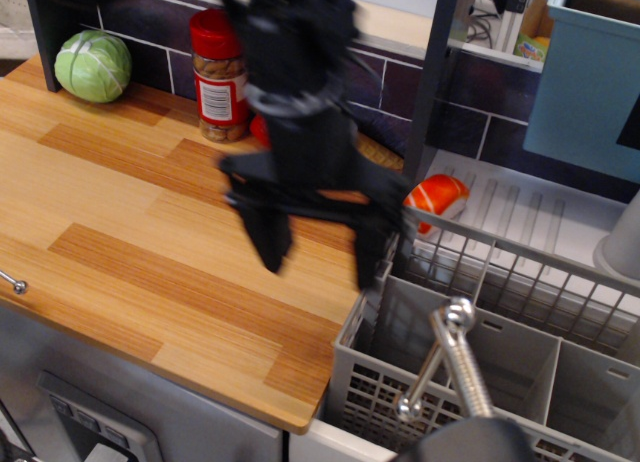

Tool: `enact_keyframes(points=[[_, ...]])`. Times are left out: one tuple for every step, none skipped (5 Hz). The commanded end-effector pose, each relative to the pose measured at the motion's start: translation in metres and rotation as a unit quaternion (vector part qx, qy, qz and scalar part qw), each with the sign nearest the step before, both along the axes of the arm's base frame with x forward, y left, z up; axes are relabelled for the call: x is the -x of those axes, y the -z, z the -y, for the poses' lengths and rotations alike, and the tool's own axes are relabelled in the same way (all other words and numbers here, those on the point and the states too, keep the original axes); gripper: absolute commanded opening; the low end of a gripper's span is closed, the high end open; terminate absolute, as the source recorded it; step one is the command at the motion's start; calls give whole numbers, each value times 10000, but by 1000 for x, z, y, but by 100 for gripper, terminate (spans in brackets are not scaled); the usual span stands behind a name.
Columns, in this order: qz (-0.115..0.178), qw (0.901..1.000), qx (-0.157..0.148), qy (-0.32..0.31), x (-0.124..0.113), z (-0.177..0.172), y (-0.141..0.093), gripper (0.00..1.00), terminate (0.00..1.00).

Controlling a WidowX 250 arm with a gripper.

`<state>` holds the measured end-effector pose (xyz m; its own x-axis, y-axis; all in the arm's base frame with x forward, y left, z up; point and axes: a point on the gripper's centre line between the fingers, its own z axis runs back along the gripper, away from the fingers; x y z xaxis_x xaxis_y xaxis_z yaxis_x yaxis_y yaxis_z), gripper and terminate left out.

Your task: Move drying rack out of sink

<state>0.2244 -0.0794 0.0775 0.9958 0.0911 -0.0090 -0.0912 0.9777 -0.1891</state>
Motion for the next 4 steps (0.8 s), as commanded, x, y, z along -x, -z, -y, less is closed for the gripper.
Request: enact_keyframes(points=[[40,9998,61,-180,-20,49,8,100,0],[-84,9998,-127,-159,-22,67,27,100,0],[-116,9996,-195,-141,-20,75,37,100,0],[-107,9990,-407,-132,-15,82,56,100,0]])
